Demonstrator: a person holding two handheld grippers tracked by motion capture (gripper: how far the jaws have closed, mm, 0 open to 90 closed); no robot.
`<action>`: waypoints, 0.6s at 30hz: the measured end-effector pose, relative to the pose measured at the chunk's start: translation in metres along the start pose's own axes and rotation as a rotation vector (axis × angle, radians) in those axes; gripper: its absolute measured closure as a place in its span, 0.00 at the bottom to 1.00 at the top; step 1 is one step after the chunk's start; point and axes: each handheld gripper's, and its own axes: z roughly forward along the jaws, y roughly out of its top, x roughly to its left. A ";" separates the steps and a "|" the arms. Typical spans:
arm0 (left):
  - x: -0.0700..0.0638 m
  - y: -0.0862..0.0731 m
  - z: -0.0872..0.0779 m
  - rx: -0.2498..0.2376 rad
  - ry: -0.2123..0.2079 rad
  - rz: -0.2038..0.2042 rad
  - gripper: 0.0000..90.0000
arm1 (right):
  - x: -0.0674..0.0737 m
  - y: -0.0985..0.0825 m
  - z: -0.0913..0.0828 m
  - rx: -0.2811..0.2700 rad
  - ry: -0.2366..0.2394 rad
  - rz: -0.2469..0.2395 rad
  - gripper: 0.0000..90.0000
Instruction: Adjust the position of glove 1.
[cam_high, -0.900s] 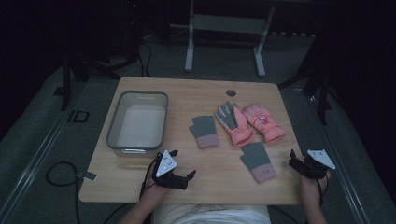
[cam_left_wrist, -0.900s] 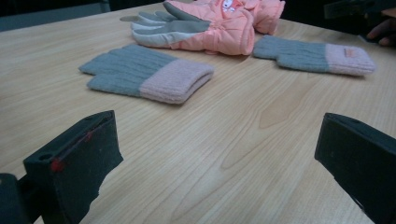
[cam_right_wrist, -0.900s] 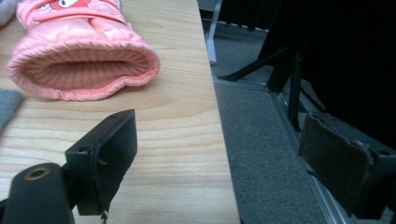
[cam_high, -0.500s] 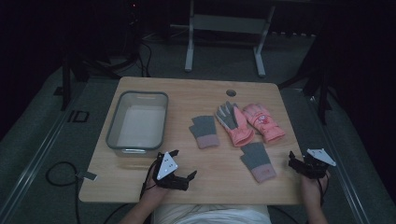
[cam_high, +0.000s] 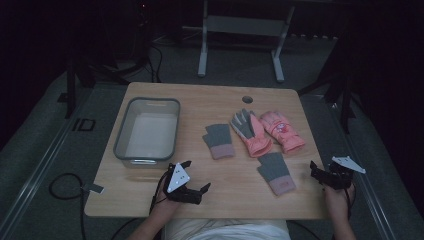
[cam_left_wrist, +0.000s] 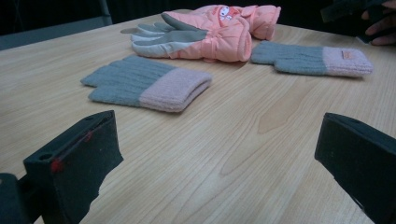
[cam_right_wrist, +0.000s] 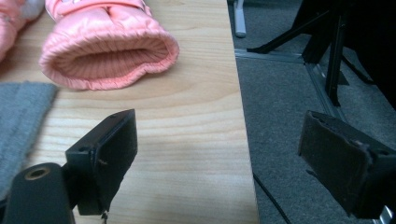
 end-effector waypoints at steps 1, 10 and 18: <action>0.000 0.000 0.000 0.000 -0.001 0.000 0.00 | 0.000 0.002 -0.001 0.001 0.000 -0.004 0.13; 0.002 0.000 0.000 0.000 -0.007 -0.012 0.00 | 0.003 0.026 -0.012 -0.050 -0.005 -0.018 0.15; 0.003 -0.001 -0.001 -0.008 -0.014 -0.029 0.00 | 0.006 0.050 -0.022 -0.116 0.000 -0.028 0.15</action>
